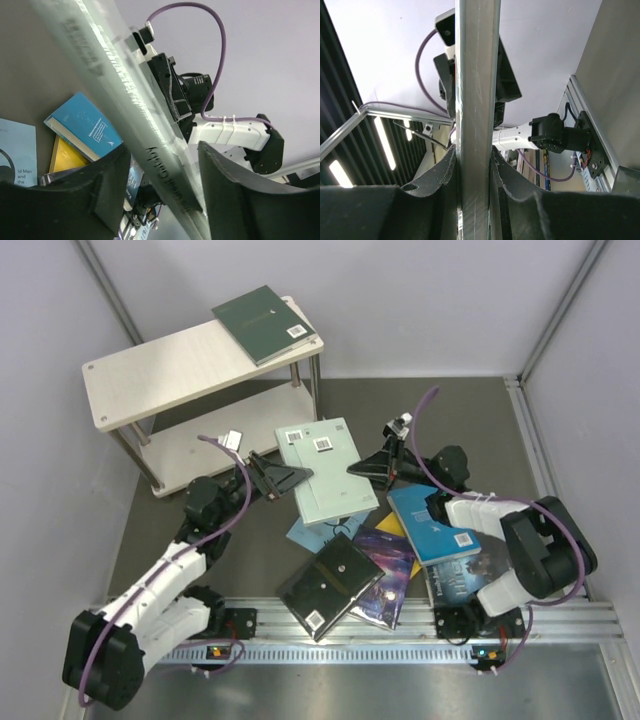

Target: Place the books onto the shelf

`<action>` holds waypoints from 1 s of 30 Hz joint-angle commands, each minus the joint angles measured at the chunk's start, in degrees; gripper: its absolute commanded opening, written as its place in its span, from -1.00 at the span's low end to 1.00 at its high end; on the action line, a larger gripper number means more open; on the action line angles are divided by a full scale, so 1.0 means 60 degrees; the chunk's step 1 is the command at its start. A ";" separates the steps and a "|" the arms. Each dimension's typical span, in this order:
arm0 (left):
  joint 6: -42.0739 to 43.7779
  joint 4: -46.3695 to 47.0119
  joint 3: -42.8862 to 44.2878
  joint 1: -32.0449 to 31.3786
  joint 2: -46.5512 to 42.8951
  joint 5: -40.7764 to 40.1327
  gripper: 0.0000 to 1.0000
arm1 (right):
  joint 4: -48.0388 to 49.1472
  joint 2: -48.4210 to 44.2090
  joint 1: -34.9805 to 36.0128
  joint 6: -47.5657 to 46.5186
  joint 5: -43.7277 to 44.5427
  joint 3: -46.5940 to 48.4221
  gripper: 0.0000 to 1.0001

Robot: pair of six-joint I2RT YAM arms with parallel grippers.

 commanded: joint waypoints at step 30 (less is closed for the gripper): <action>0.5514 -0.7377 0.9931 -0.1004 0.3125 -0.3196 -1.00 | -0.8262 -0.3364 -0.2777 -0.7142 0.0034 0.0666 0.94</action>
